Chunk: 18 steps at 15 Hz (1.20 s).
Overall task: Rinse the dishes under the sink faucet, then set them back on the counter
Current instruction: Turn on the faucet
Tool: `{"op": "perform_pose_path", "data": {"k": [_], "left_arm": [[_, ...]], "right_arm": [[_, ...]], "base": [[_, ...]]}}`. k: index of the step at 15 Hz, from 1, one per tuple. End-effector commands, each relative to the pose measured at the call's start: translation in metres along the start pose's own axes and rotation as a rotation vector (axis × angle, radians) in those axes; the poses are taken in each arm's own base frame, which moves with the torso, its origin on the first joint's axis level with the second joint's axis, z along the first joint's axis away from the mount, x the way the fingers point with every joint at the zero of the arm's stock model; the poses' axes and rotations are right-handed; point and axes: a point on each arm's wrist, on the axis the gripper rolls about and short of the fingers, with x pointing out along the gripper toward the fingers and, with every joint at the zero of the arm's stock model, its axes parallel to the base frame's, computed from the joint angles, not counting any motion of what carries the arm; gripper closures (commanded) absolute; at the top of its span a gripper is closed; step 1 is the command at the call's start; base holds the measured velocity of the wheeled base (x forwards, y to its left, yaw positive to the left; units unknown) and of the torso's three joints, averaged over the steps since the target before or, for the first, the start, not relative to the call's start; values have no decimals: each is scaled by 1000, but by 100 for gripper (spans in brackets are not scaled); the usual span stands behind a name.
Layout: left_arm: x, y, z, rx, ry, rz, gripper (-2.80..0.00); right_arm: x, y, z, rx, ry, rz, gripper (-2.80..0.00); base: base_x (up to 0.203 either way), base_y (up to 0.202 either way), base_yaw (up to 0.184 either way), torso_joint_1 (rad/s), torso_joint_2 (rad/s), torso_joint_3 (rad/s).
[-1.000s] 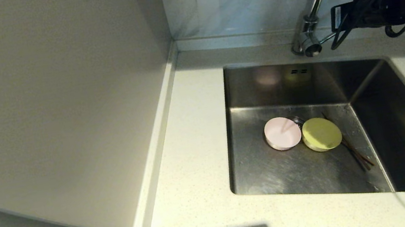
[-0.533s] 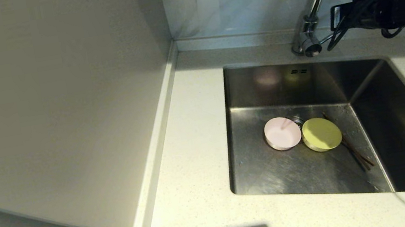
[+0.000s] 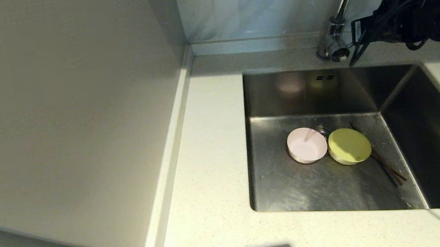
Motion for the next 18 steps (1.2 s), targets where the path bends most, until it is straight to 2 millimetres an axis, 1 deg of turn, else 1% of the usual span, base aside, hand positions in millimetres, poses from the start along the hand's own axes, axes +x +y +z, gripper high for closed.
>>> {"op": "perform_pose_path", "data": {"k": [1,3,8,12,14,18], "left_arm": [[0,0,0,-1,-3,1,0],[0,0,0,-1,-3,1,0],[0,0,0,-1,-3,1,0],[0,0,0,-1,-3,1,0],[0,0,0,-1,-3,1,0],[0,0,0,-1,-3,1,0]], "right_arm": [[2,1,-3,-35,12,5,0],[-1,0,-1,-62,10,28,0],[-10,-3,-6,-117,108,62,0],[-16,-5,-6,-132,145,88,0],[-21,-8,-1,-119,127,118,0],[-36,-17,14,-94,78,148,0]], "base": [[0,0,0,0,0,0],[0,0,0,0,0,0],[0,0,0,0,0,0],[0,0,0,0,0,0],[0,0,0,0,0,0],[0,0,0,0,0,0]]}}
